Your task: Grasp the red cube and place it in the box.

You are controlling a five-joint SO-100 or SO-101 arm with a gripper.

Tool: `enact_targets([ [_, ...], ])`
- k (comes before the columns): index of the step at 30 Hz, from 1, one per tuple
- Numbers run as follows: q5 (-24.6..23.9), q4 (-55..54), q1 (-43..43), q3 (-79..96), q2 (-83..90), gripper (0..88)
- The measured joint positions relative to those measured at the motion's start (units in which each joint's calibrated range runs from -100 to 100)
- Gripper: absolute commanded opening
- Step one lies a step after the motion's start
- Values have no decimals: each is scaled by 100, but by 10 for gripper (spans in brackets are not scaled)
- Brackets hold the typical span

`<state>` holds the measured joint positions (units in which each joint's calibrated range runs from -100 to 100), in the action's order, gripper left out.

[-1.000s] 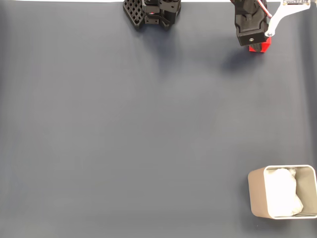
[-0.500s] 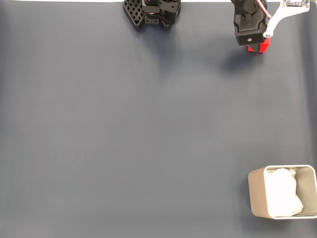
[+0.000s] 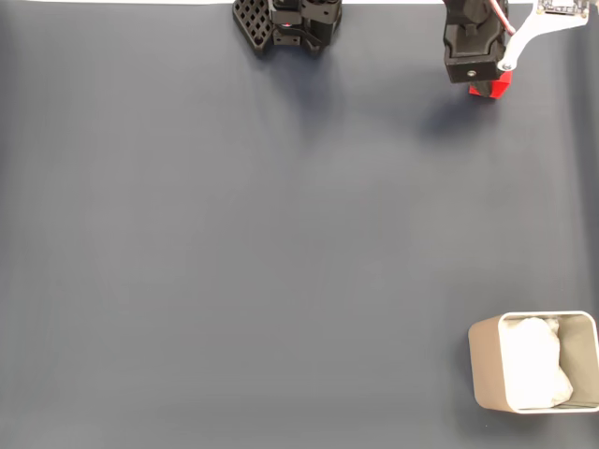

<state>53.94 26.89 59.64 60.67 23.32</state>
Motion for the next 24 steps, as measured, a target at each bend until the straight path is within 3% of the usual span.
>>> enact_targets([
  [11,-107,406,-475,-723,174,5],
  [24,-156,1169,-1677,-2333,156,4],
])
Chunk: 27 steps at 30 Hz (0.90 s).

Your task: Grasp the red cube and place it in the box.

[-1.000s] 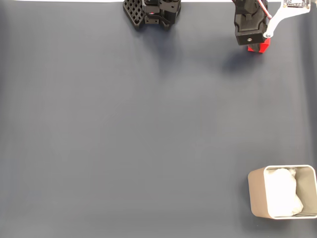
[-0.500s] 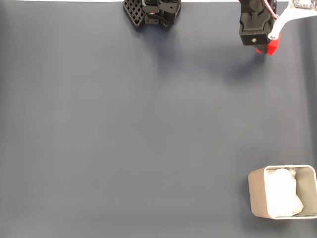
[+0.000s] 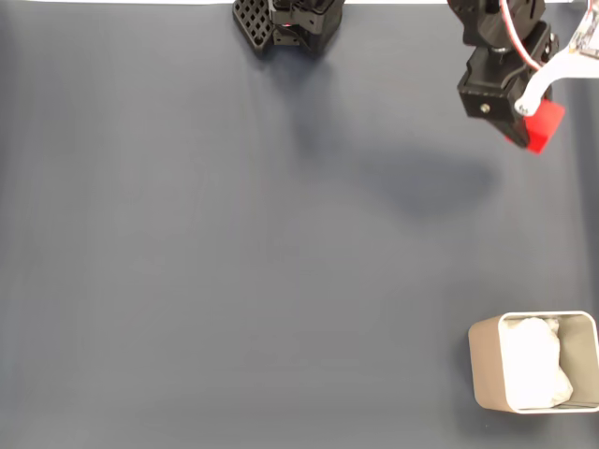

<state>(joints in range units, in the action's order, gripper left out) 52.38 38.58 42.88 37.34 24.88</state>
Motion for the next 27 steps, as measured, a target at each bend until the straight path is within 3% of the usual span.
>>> enact_targets([
  [27,-5,32,-1402,-3255,-2223,4],
])
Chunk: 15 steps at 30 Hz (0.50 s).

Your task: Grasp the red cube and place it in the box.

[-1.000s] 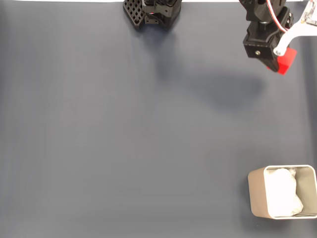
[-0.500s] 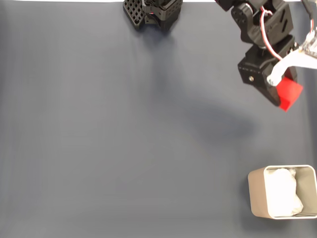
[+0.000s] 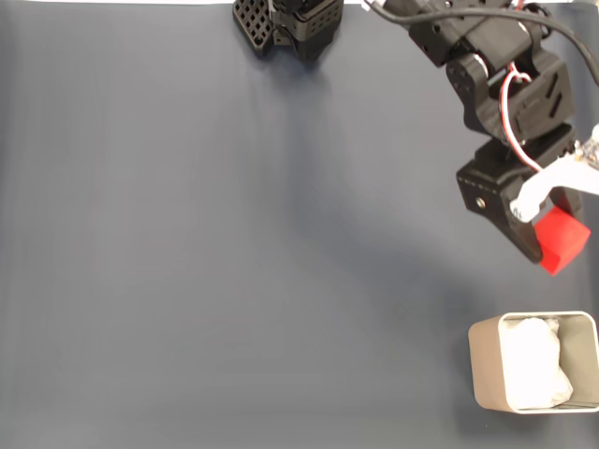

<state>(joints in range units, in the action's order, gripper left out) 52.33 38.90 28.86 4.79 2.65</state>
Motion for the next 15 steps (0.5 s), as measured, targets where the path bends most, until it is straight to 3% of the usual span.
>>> enact_targets([
  [15,0,191,-341,-1962,-1363,4],
])
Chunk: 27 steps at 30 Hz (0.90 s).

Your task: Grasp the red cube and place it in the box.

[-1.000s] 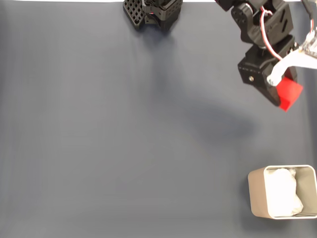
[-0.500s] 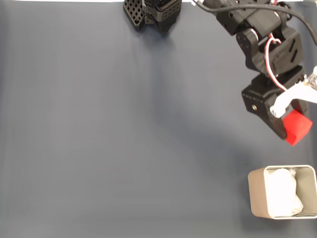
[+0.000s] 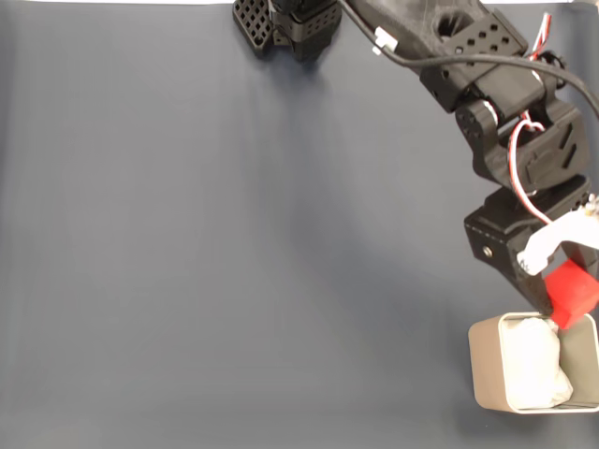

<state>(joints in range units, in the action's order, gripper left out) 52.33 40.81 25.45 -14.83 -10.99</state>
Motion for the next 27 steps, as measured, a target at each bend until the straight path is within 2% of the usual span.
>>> enact_targets([
  [27,-39,0,-267,-1646,-1554,4],
])
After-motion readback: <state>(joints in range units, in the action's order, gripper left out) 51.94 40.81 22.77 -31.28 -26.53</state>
